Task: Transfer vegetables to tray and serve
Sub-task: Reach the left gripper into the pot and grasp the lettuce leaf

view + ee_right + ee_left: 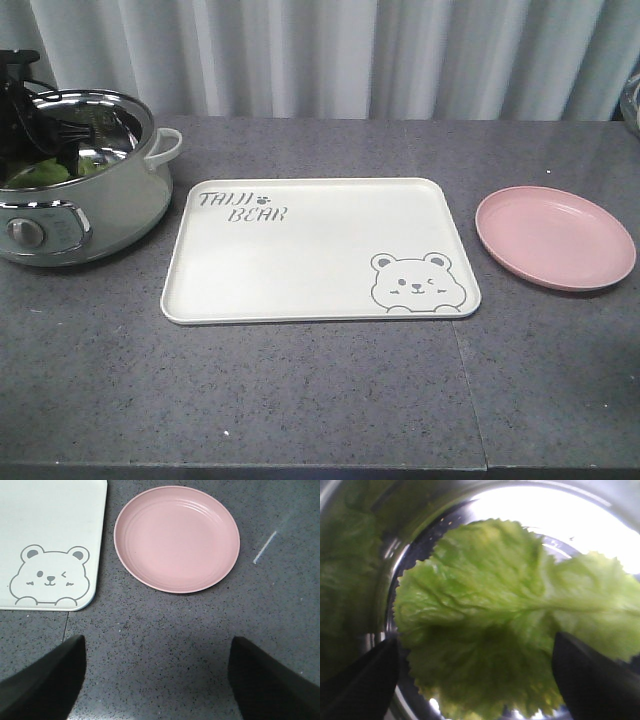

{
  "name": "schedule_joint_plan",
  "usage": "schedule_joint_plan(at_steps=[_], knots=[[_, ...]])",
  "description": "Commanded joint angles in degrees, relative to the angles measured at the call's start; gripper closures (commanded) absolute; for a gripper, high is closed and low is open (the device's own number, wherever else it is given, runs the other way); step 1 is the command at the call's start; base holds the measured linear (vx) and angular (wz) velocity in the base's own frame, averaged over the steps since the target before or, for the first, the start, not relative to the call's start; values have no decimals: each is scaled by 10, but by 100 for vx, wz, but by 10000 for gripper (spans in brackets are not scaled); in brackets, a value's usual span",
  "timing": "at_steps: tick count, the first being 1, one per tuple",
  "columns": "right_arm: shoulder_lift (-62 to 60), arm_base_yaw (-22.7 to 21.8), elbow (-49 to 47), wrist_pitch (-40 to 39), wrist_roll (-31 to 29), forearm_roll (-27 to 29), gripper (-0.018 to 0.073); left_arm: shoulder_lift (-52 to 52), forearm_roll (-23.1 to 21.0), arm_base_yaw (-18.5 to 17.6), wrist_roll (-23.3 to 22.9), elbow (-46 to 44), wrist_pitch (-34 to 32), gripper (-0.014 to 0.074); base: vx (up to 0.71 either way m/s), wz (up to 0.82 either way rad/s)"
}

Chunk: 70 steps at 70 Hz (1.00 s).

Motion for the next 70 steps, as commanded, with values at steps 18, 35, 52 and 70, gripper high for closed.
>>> schedule_joint_plan(at_steps=[18,35,52,70], knots=[[-6,-3,-19,-35,-5,-2,-17,-10,-20,10,3,-18,-55,2,0,0],[-6,-3,-19,-35,-5,-1,-17,13,-24,10,3,-18,-64,2,0,0],[-6,-3,-19,-35,-5,3,-17,22,-33,9,3,-18,-64,66,0,0],[-6,-3,-19,-35,-5,6,-17,22,-33,9,7,-18,-68,397,0,0]])
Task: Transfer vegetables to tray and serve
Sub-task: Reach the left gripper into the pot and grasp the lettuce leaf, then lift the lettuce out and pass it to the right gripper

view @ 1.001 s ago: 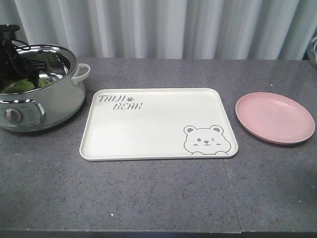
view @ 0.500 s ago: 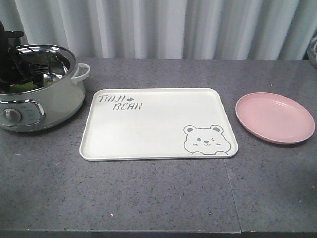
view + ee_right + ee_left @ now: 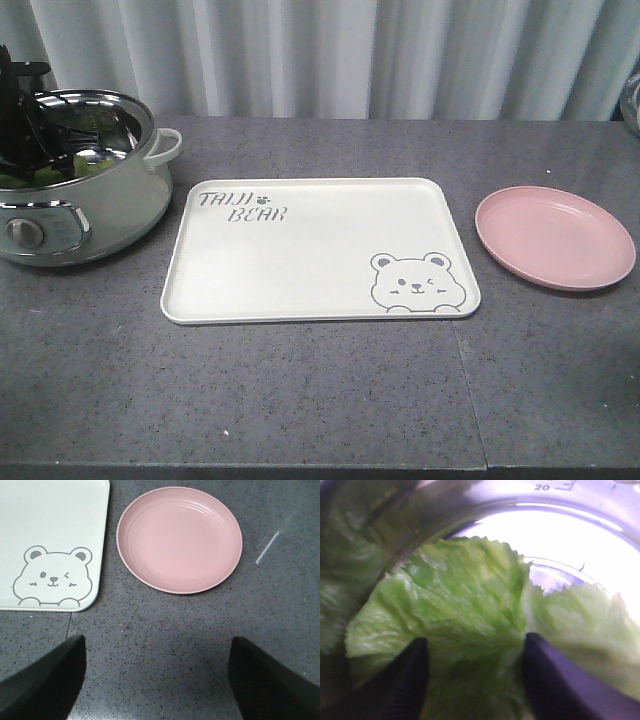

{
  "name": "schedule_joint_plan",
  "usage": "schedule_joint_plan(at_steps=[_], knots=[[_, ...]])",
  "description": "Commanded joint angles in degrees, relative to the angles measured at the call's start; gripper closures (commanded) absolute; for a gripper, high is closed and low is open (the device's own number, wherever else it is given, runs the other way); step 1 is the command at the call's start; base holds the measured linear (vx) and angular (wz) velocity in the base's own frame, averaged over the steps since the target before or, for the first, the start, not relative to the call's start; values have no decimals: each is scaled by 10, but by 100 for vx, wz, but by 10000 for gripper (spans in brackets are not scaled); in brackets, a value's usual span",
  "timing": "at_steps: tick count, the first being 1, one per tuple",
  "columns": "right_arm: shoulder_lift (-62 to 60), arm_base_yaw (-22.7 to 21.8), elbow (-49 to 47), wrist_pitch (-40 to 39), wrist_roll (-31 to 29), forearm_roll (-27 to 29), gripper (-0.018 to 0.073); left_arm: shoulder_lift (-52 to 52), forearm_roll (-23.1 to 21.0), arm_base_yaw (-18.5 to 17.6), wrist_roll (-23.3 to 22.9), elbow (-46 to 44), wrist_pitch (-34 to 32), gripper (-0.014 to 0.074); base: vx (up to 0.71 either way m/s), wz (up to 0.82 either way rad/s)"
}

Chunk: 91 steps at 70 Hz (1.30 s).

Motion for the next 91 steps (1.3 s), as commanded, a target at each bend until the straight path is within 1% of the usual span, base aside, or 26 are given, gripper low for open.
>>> schedule_joint_plan(at_steps=[1,2,4,5,8,27,51,54,62,73,82,91], knots=[[-6,-3,-19,-33,-5,1,-17,-18,-23,2,-8,-9,-11,422,0,0],[-6,-3,-19,-33,-5,1,-17,-18,-23,2,-8,-9,-11,460,0,0],[-6,-3,-19,-33,-5,1,-17,-18,-23,2,-8,-9,-13,510,0,0],[-6,-3,-19,-33,-5,1,-17,-18,-23,2,-8,-9,-13,522,0,0],[-6,-3,-19,-33,-5,1,-17,-18,-23,2,-8,-9,-16,607,0,0],[-6,-3,-19,-33,-5,3,-17,-34,-23,2,-8,-10,-23,605,0,0],[-6,-3,-19,-33,-5,7,-17,-103,-24,2,7,-10,-41,605,0,0],[-6,-3,-19,-34,-5,16,-17,-111,-24,2,8,-10,-42,604,0,0],[-6,-3,-19,-34,-5,17,-17,-136,-24,1,21,-10,-42,604,0,0],[-6,-3,-19,-33,-5,17,-17,-173,-27,1,37,-10,-25,604,0,0],[-6,-3,-19,-33,-5,17,-17,-210,-67,1,71,-10,-8,604,0,0],[-6,-3,-19,-33,-5,17,-17,-247,-151,1,109,-10,10,604,0,0]])
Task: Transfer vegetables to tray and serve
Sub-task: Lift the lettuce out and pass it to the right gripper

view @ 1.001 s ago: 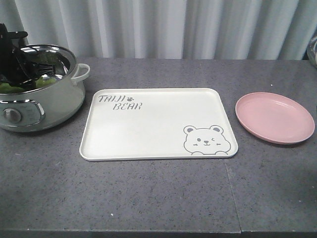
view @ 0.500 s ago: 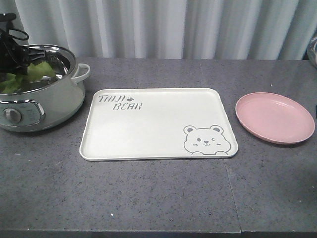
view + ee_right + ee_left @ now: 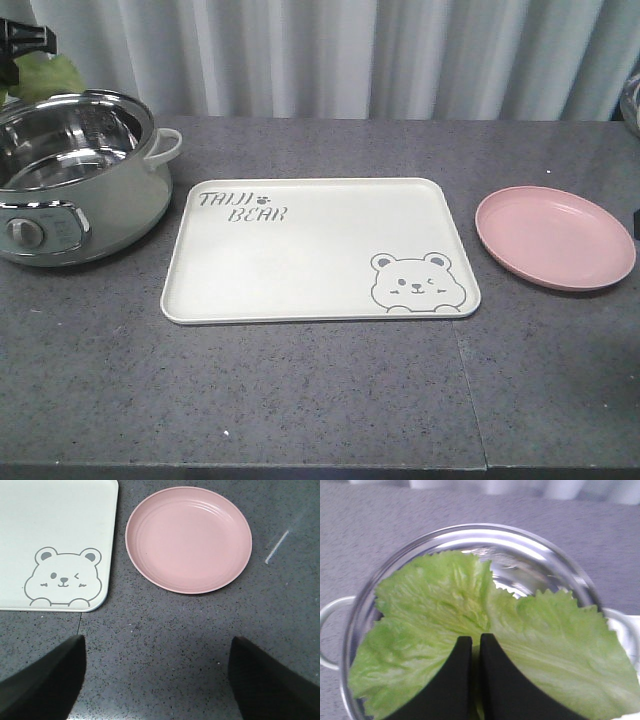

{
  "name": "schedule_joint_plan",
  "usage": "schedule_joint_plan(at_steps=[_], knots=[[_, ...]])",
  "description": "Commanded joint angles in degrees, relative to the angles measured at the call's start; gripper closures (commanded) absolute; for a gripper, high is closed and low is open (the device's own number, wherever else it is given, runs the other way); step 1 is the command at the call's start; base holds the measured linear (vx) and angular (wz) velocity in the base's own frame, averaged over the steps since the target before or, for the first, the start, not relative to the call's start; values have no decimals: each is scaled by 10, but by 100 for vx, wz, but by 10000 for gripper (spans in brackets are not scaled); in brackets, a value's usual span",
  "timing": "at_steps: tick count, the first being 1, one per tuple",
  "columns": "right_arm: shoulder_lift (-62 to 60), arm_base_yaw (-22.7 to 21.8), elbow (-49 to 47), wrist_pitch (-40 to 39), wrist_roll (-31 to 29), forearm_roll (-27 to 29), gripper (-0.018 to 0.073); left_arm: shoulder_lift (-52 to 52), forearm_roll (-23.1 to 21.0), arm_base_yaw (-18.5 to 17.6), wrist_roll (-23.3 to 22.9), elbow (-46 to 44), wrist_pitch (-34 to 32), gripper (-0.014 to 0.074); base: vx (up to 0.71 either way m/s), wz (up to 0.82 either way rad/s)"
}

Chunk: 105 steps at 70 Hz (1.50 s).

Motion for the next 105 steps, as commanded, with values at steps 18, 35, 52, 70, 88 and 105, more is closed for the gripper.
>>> schedule_joint_plan(at_steps=[18,35,52,70,88,105], knots=[[-6,-3,-19,-60,-5,64,-12,-86,-236,-17,102,-13,19,604,0,0],[-1,-3,-19,-137,-87,259,-2,-86,-242,-116,116,-13,29,604,0,0],[58,-2,-19,-127,-297,587,-2,-86,-242,-201,117,-13,30,604,0,0],[126,3,-19,-111,-443,822,-2,-86,-232,-234,117,-13,31,604,0,0],[195,134,-68,-199,-483,828,-2,-86,-230,-234,117,-13,36,604,0,0],[275,207,-164,-197,-468,828,-2,-86,-230,-234,116,-13,43,604,0,0]])
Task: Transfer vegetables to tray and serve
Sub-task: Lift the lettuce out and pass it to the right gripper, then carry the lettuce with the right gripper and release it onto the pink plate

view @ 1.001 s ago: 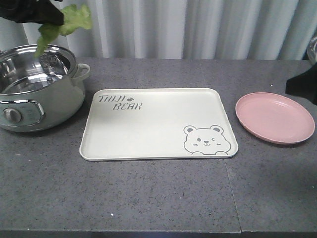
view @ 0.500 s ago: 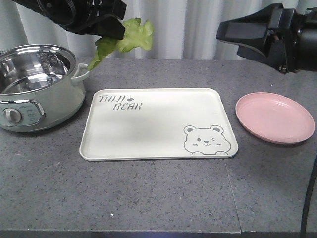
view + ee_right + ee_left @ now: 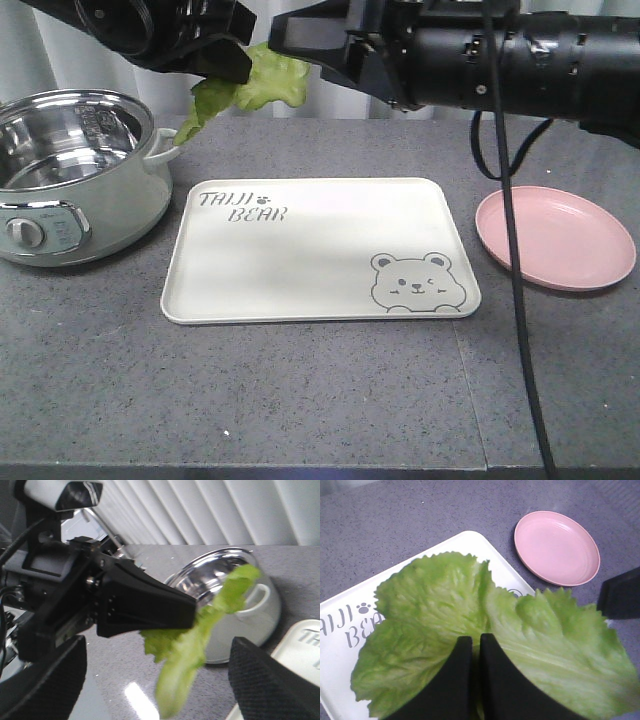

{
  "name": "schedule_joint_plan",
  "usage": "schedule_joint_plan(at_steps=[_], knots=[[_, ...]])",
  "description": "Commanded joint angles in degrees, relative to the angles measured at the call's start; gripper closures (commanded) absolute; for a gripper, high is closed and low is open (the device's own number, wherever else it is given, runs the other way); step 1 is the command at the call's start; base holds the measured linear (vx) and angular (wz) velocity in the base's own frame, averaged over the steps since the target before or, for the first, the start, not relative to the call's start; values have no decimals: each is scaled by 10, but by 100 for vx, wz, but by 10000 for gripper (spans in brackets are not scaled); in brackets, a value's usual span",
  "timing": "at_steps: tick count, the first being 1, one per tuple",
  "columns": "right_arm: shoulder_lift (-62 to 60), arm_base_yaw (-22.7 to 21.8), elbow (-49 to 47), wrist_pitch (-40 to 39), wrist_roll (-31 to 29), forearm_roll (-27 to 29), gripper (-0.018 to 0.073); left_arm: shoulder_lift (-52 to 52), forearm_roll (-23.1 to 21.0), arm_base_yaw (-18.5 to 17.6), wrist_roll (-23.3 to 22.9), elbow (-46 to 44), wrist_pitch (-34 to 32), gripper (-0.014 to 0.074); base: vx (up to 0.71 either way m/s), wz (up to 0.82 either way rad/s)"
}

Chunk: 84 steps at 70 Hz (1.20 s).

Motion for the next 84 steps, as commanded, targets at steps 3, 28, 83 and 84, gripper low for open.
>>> schedule_joint_plan(at_steps=[3,28,83,84], knots=[[6,22,-42,-3,8,31,-2,-27,-17,-3,-1,-13,-24,604,0,0],[25,30,-41,2,10,25,90,-28,-17,-2,-1,-13,-24,604,0,0],[25,29,-41,2,-2,22,564,-28,-17,-3,-26,-13,-24,176,0,0],[25,28,-41,2,-2,22,564,-28,-17,-3,-26,-13,-24,155,0,0]])
